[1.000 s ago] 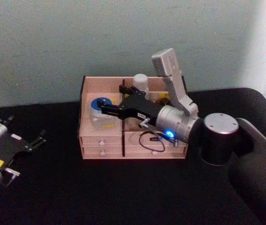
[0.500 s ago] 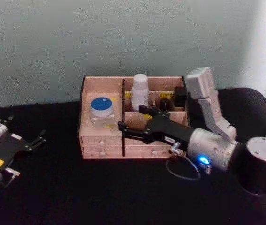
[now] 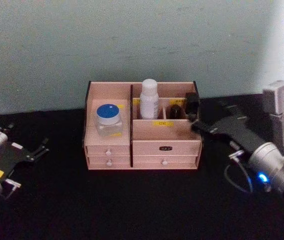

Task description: Pick up the facial cleanser and watermelon frost from the table and place them into the tiered storage box.

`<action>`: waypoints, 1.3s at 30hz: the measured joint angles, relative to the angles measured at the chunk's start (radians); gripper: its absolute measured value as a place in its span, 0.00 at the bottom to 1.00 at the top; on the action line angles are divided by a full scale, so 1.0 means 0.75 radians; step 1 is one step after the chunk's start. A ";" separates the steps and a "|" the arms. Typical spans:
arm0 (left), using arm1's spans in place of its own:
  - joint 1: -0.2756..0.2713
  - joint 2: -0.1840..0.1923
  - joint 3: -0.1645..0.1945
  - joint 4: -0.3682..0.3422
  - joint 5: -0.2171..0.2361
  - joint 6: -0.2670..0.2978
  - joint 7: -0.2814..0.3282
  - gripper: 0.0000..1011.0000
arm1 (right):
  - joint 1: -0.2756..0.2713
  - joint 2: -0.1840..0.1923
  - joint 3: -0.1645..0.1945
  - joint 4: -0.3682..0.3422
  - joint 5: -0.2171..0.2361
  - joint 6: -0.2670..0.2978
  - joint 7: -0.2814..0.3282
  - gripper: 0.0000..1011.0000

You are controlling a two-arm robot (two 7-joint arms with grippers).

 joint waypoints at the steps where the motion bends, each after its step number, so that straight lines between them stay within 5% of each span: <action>1: 0.000 0.000 0.000 0.000 0.000 0.000 0.000 0.99 | -0.007 -0.011 0.012 0.000 -0.020 -0.012 -0.041 0.99; 8: 0.000 0.000 0.000 0.000 0.000 0.000 0.000 0.99 | -0.020 -0.130 0.088 0.085 -0.193 -0.094 -0.338 0.99; 12: 0.000 0.000 0.000 0.000 0.000 0.000 0.000 0.99 | -0.014 -0.166 0.098 0.150 -0.255 -0.124 -0.404 0.99; 26: 0.000 0.000 0.000 0.000 0.000 0.000 0.000 0.99 | 0.019 -0.253 0.146 0.349 -0.302 -0.163 -0.441 0.99; 39: 0.000 0.000 0.000 0.000 0.000 0.000 0.000 0.99 | 0.018 -0.248 0.140 0.339 -0.300 -0.163 -0.439 0.99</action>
